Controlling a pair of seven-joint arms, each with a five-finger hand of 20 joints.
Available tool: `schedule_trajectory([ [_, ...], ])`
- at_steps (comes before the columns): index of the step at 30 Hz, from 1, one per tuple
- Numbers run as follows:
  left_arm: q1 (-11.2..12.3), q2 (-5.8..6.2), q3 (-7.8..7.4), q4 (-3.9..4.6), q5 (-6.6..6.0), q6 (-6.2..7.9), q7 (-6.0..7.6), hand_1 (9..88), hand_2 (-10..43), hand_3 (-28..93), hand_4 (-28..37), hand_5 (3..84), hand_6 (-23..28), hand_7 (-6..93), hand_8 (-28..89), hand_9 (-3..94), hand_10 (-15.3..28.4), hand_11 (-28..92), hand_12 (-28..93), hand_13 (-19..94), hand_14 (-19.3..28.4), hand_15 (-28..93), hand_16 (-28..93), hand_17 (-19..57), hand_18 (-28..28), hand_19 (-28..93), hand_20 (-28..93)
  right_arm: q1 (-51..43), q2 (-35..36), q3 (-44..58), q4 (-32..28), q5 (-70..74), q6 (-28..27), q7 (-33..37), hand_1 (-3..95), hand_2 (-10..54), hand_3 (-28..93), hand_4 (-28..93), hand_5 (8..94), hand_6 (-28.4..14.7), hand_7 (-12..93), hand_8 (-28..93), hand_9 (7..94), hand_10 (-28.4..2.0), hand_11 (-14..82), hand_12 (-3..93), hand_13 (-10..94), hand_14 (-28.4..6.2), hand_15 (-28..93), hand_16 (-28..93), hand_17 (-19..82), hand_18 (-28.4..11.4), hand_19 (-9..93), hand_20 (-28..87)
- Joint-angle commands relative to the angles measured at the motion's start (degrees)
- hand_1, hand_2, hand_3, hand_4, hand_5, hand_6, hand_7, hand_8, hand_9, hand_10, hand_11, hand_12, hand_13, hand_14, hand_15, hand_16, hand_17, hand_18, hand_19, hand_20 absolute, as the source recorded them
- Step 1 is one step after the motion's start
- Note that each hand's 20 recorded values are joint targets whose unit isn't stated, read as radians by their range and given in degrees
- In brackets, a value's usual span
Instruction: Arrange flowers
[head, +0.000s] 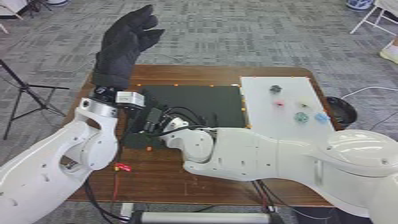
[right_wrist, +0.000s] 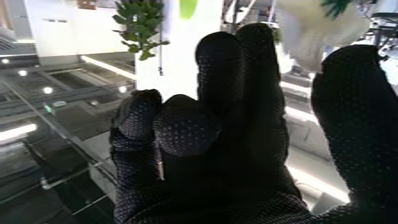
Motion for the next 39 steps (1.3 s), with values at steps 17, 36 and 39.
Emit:
schedule_trajectory([
  [17, -3.3, -1.63, 2.64, 0.67, -0.1, 1.35, 0.51, 29.4, -3.5, 70, -22.6, 31.8, 1.9, 24.2, -10, 27.1, 12.1, 29, 20, 25, 14.5, 38, 5, -7.9, 20.2, 41, 17, 0.6, -0.7, 0.0, 3.4, 2.8, 8.7, -5.3, 56.2, -7.8, 55, -28, 78.5, 2.4, 49, 17, 78.9, -8.7, 60.9, 48.1, 75, -8.2, 84, 41, 35, -20.1, 86, 49],
  [36, -0.2, -0.57, -0.08, -0.67, -0.18, 0.49, 1.1, 29.4, -3.4, 70, -22.7, 31.8, 1.9, 24.1, -10, 27.2, 12.1, 29, 21, 25, 14.5, 38, 5, -7.9, 20.2, 41, 17, 0.8, -0.8, -0.9, 3.3, 6.5, 9.2, -11.0, 48.4, -6.5, 78, -28, 76.4, 1.3, 37, 12, 78.9, -5.2, 43.5, 56.9, 72, -6.7, 82, 42, 34, -18.9, 84, 50],
  [39, 0.2, -0.46, -0.43, -0.82, -0.28, 0.38, 1.26, 29.3, -3.4, 70, -22.8, 31.9, 1.9, 24.0, -10, 27.2, 12.2, 29, 21, 25, 14.4, 38, 5, -7.9, 20.2, 41, 17, 0.8, -0.8, -0.9, 3.2, 5.7, 9.4, -9.3, 48.3, -6.5, 78, -28, 76.4, 1.3, 37, 11, 79.0, -5.4, 43.3, 57.1, 72, -6.6, 82, 42, 34, -18.9, 84, 50],
])
